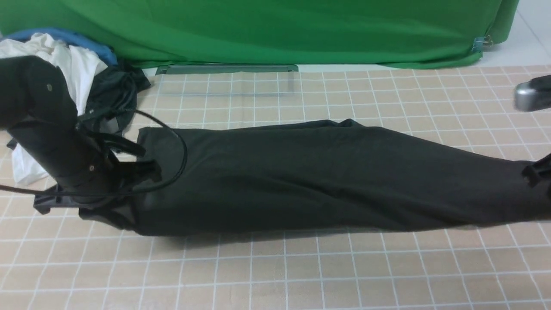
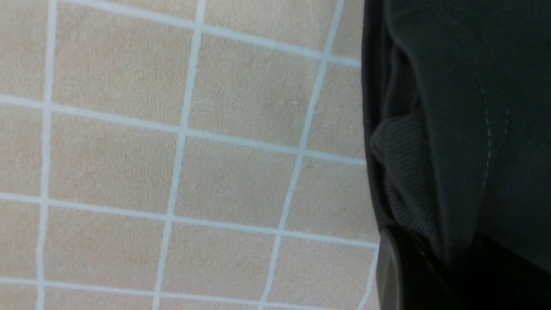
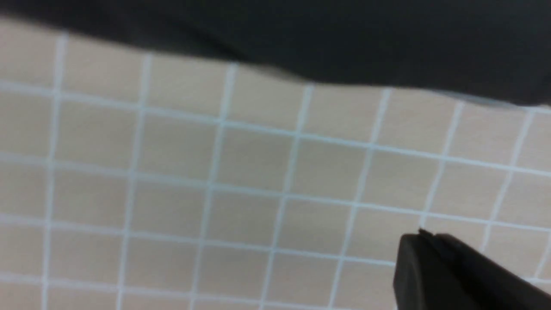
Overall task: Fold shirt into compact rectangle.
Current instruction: 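Pull the folded dark garment lengthwise by its ends to straighten it flat on the table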
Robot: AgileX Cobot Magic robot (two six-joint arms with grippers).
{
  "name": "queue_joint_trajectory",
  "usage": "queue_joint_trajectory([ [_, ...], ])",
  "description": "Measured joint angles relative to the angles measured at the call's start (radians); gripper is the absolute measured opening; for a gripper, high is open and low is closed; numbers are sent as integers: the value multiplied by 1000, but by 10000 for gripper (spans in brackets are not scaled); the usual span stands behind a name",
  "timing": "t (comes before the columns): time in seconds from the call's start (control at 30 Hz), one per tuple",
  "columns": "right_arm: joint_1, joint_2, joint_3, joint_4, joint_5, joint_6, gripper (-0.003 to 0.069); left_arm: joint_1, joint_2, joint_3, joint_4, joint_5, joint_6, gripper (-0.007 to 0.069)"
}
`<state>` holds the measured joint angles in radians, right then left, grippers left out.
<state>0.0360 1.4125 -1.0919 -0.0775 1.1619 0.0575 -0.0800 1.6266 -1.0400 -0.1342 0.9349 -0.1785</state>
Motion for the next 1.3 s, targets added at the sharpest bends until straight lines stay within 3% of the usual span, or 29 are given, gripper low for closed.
queue_joint_trajectory([
  [0.07, -46, 15, 0, -2, -40, 12, 30, 0, 0, 21, 2, -24, 0, 65],
  [0.17, -103, 49, 0, -4, -129, 23, 104, 0, 0, 40, 5, -44, -4, 65],
  [0.23, -126, 77, 0, -4, -186, 33, 219, 0, 0, 46, 7, -45, -15, 65],
  [0.33, -141, 128, 0, -5, -273, 34, 518, 0, 0, 49, 11, -49, -28, 65],
  [0.4, -143, 161, 0, -5, -305, 34, 612, -1, 0, 49, 12, -49, -29, 65],
  [0.47, -143, 197, 0, -5, -335, 34, 661, -1, 0, 49, 15, -49, -30, 65],
  [0.83, -143, 431, 0, -49, -376, 36, 640, -1, 0, 50, 22, -57, -30, 65],
  [1.2, -165, 485, -92, -75, -296, 74, 631, -1, 0, 52, 25, -70, -30, 65],
  [1.3, -168, 493, -100, -77, -297, 83, 594, -1, 0, 52, 25, -71, -30, 65],
])
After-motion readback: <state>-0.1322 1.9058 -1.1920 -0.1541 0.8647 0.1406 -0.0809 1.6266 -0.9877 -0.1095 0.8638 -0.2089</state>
